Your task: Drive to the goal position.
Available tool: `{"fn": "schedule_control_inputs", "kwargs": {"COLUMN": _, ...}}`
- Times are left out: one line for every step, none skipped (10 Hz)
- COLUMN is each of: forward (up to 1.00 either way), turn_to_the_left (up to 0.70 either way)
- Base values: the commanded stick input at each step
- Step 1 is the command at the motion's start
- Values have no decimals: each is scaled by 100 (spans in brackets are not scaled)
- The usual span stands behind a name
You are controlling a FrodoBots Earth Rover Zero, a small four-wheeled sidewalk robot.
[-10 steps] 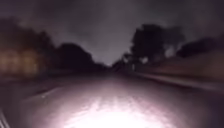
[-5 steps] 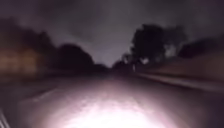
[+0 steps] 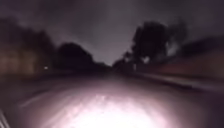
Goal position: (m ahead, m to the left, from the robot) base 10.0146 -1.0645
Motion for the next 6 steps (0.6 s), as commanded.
{"fn": "schedule_control_inputs", "kwargs": {"forward": 70, "turn_to_the_left": 0}}
{"fn": "schedule_control_inputs", "kwargs": {"forward": 70, "turn_to_the_left": 0}}
{"fn": "schedule_control_inputs", "kwargs": {"forward": 70, "turn_to_the_left": 0}}
{"fn": "schedule_control_inputs", "kwargs": {"forward": 70, "turn_to_the_left": 0}}
{"fn": "schedule_control_inputs", "kwargs": {"forward": 70, "turn_to_the_left": 0}}
{"fn": "schedule_control_inputs", "kwargs": {"forward": 70, "turn_to_the_left": 0}}
